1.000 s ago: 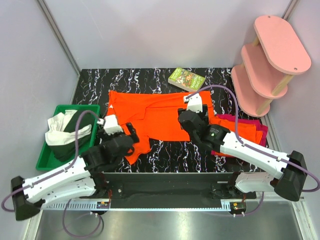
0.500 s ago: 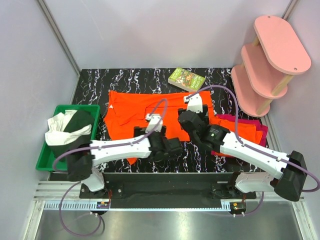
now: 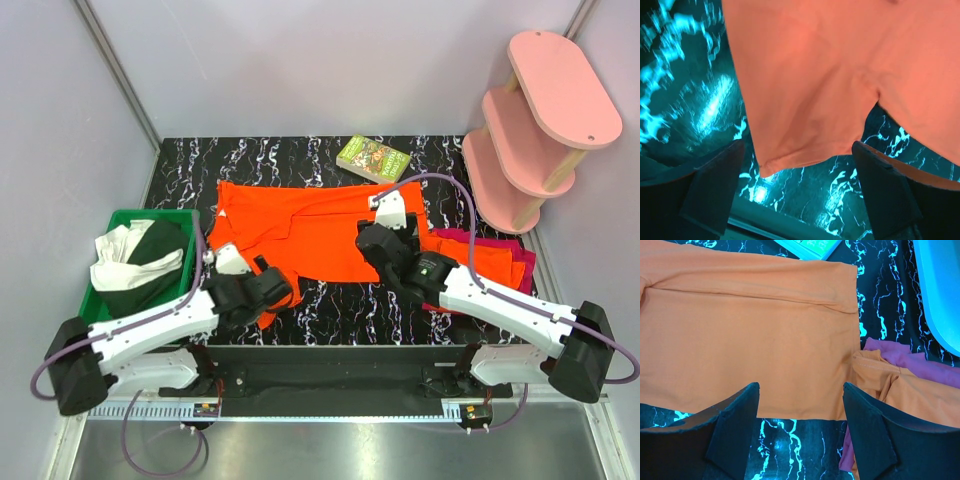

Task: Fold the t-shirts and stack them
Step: Grap the side of the flattened tshirt closest away from the robot with both arms

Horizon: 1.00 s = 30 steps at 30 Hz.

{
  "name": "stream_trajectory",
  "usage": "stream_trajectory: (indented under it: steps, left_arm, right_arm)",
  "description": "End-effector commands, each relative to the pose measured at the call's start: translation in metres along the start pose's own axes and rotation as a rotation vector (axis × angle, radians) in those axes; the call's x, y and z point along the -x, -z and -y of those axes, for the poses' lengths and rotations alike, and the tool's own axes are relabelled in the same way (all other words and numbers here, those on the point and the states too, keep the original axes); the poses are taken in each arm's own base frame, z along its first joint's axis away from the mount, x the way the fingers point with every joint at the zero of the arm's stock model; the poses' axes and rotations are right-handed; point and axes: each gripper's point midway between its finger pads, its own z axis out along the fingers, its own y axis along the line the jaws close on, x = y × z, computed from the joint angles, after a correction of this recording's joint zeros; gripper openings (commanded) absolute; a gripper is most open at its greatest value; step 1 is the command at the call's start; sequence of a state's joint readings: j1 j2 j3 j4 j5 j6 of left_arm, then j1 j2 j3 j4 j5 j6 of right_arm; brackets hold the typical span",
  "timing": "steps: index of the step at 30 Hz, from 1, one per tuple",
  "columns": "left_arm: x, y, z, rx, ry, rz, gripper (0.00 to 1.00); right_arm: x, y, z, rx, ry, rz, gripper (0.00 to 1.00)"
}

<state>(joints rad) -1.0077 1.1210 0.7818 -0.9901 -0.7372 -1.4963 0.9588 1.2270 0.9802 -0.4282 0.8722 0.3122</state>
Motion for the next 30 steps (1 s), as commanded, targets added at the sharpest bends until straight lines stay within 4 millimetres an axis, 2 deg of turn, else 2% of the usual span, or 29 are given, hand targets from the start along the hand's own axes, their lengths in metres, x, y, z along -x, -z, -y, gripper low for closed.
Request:
stream_trajectory:
  steps: [1,3,4,6,8,9,10,11,14,15,16,18,19,20,21,23,24,26,30]
  left_arm:
    - [-0.017,0.002,0.025,-0.173,0.255,-0.154,0.94]
    - [-0.019,-0.004,0.019,-0.151,0.284,-0.168,0.83]
    - [-0.026,-0.006,0.019,-0.144,0.294,-0.206,0.64]
    - [-0.036,-0.016,0.015,-0.113,0.334,-0.247,0.39]
    - [-0.047,-0.021,0.023,-0.116,0.343,-0.298,0.25]
    - [-0.048,-0.021,0.026,-0.114,0.339,-0.305,0.24]
    - [-0.051,-0.020,0.026,-0.107,0.330,-0.321,0.25]
    - [-0.054,-0.022,0.025,-0.090,0.320,-0.329,0.34]
    - [-0.056,-0.017,0.027,-0.105,0.358,-0.342,0.48]
    - [-0.056,-0.016,0.025,-0.107,0.365,-0.340,0.58]
    - [-0.056,-0.014,0.023,-0.107,0.363,-0.333,0.63]
    - [-0.050,-0.005,0.025,-0.116,0.384,-0.325,0.73]
    - [-0.049,-0.003,0.018,-0.090,0.357,-0.308,0.73]
    - [-0.045,0.002,0.021,-0.089,0.363,-0.306,0.73]
    - [-0.048,0.002,0.011,-0.043,0.336,-0.310,0.72]
    - [-0.048,0.005,0.008,-0.016,0.307,-0.314,0.69]
    - [-0.053,0.003,-0.004,0.042,0.270,-0.317,0.67]
    - [-0.054,0.005,-0.011,0.079,0.221,-0.316,0.65]
    - [-0.065,0.004,-0.040,0.190,0.145,-0.313,0.63]
  right_arm:
    - [0.000,-0.003,0.004,-0.030,-0.019,0.009,0.76]
    - [-0.003,-0.004,0.004,-0.028,-0.018,0.002,0.76]
    - [-0.006,-0.005,0.003,-0.027,-0.012,-0.005,0.76]
    - [-0.008,-0.006,0.001,-0.025,-0.008,-0.011,0.76]
    - [-0.010,-0.006,0.000,-0.021,-0.007,-0.016,0.76]
    - [-0.010,-0.006,0.001,-0.021,-0.011,-0.017,0.76]
    - [-0.011,-0.005,0.000,-0.018,-0.009,-0.018,0.76]
    - [-0.011,-0.005,0.001,-0.020,-0.009,-0.019,0.76]
    - [-0.014,-0.004,0.004,-0.023,-0.004,-0.022,0.76]
    - [-0.015,-0.003,0.006,-0.025,-0.003,-0.024,0.76]
    - [-0.018,-0.003,0.007,-0.024,0.000,-0.028,0.76]
    - [-0.022,-0.002,0.009,-0.025,-0.001,-0.036,0.77]
    - [-0.024,-0.002,0.009,-0.023,-0.001,-0.041,0.77]
    - [-0.025,-0.001,0.009,-0.022,-0.006,-0.042,0.77]
    - [-0.027,-0.002,0.009,-0.023,-0.004,-0.046,0.77]
    - [-0.029,-0.002,0.009,-0.024,-0.006,-0.051,0.77]
    - [-0.031,-0.002,0.009,-0.023,-0.006,-0.053,0.77]
    - [-0.031,-0.002,0.009,-0.022,-0.010,-0.054,0.77]
    - [-0.035,-0.001,0.010,-0.017,-0.012,-0.061,0.77]
